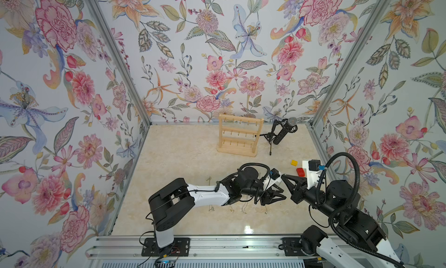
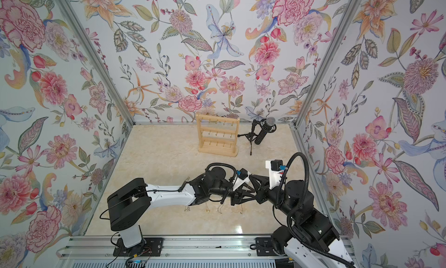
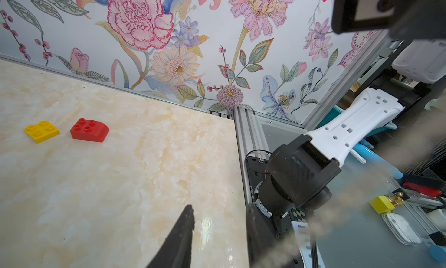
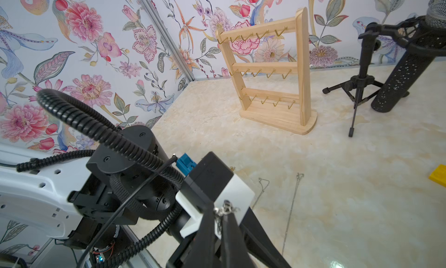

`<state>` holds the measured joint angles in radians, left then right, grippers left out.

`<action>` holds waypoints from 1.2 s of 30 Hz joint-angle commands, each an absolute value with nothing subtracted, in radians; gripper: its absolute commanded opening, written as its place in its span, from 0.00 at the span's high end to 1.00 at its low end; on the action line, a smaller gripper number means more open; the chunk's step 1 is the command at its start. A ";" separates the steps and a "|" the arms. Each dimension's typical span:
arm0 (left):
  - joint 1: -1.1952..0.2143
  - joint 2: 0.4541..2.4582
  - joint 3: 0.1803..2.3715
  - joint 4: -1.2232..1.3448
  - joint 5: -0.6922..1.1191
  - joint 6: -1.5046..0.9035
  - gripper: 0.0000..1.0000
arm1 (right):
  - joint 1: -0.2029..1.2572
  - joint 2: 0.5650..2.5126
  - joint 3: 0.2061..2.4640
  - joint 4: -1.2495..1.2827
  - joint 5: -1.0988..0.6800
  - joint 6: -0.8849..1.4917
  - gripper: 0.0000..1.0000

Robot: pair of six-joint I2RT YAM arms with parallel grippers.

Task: Take the necklace off the jewelry display stand
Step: Place the necklace at the center of the board.

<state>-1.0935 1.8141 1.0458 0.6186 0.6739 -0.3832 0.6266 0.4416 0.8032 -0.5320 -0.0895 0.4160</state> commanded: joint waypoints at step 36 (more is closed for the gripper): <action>-1.101 1.923 0.994 0.805 0.700 -0.476 0.89 | 0.614 0.424 0.829 -0.573 -0.048 0.411 1.00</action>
